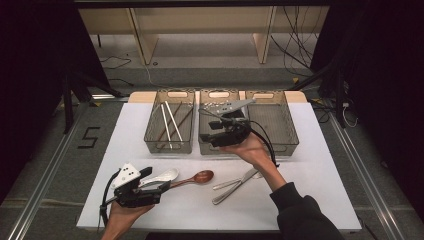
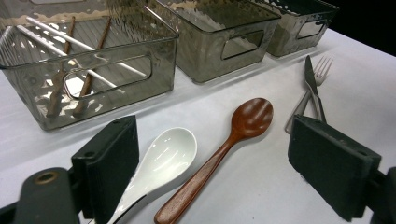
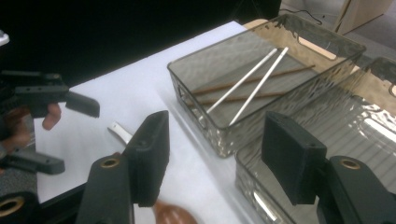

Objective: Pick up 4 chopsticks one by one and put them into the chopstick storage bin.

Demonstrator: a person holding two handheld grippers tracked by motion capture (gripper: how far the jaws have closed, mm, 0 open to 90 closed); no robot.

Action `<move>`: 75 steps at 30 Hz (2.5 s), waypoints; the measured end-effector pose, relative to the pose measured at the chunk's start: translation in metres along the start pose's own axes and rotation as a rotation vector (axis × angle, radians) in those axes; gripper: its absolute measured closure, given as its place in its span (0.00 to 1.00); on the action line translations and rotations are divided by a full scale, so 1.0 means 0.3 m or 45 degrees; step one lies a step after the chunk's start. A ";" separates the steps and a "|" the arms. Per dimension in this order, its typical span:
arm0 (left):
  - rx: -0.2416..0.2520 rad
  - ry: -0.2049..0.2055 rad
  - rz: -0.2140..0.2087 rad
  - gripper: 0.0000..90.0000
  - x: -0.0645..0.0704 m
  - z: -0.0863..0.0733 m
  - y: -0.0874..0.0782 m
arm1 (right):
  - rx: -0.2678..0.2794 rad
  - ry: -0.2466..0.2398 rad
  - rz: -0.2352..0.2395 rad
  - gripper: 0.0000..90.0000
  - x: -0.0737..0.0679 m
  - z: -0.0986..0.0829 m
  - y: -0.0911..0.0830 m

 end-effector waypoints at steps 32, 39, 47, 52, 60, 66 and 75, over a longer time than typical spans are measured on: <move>-0.094 -0.006 0.045 0.18 -0.046 0.022 0.012 | 0.121 0.122 -0.027 0.41 -0.015 -0.355 -0.137; -0.133 -0.014 0.048 0.18 -0.065 0.030 0.024 | 0.187 0.158 -0.045 0.39 -0.021 -0.423 -0.171; -0.201 0.011 0.079 0.18 -0.102 0.041 0.029 | 0.206 0.173 -0.051 0.36 -0.040 -0.486 -0.181; -0.240 0.022 0.100 0.18 -0.123 0.040 0.033 | 0.223 0.186 -0.049 0.36 -0.044 -0.517 -0.185; -0.291 0.031 0.114 0.18 -0.147 0.042 0.042 | 0.248 0.227 -0.062 0.34 -0.046 -0.574 -0.197; -0.320 0.047 0.133 0.18 -0.147 0.038 0.052 | 0.233 0.252 -0.068 0.33 -0.053 -0.617 -0.194; -0.346 0.079 0.148 0.18 -0.145 0.043 0.061 | 0.228 0.277 -0.089 0.33 -0.056 -0.644 -0.206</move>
Point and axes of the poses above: each handheld gripper's, and its own axes: y roughly forward along the jaws, z roughly out of its top, x roughly to its right, the point moved 4 cm from there along y, roughly forward along the jaws, and after that the axes turned 12 degrees about -x, right-handed, at the moved point
